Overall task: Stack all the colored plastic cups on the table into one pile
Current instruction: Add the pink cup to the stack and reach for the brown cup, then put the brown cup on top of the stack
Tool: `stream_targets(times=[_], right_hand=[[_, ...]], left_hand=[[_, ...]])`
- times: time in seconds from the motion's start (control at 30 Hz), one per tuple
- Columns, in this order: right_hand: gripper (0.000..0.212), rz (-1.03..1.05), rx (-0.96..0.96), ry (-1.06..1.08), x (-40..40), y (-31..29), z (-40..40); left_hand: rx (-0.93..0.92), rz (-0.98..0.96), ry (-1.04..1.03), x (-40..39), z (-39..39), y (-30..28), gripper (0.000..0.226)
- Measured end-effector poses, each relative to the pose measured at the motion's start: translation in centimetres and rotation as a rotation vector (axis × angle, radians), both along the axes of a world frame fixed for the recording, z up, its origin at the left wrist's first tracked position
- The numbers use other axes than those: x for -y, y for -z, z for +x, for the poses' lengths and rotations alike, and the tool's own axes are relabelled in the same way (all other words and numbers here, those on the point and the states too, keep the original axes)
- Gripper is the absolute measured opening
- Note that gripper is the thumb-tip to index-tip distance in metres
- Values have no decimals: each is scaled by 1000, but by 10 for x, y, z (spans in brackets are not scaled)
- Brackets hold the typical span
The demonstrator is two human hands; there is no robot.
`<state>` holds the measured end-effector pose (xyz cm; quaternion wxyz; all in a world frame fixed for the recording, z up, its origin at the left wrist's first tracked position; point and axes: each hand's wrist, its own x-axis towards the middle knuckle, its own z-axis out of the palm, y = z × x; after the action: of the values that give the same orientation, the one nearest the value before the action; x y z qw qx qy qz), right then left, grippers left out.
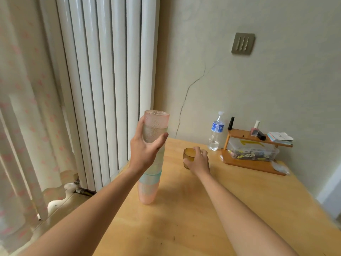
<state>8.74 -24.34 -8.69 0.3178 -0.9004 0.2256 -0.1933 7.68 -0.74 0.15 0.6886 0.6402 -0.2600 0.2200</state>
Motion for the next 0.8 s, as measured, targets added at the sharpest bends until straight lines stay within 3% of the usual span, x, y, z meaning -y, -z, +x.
stream_targets(times=[0.17, 0.27, 0.5, 0.67, 0.8], right_hand=[[28, -21, 37, 27, -1, 12, 13], [22, -15, 75, 10, -6, 9, 9], [25, 21, 211, -70, -29, -29, -13], [39, -36, 417, -162, -46, -88, -33], [44, -107, 581, -229, -66, -147, -51]], left_hand=[[-1, 16, 7, 1, 2, 2, 68], [9, 33, 15, 2, 1, 5, 73], [37, 59, -27, -2, -14, 8, 76], [36, 74, -29, -13, -24, 10, 64], [16, 110, -33, -26, -27, 11, 69]])
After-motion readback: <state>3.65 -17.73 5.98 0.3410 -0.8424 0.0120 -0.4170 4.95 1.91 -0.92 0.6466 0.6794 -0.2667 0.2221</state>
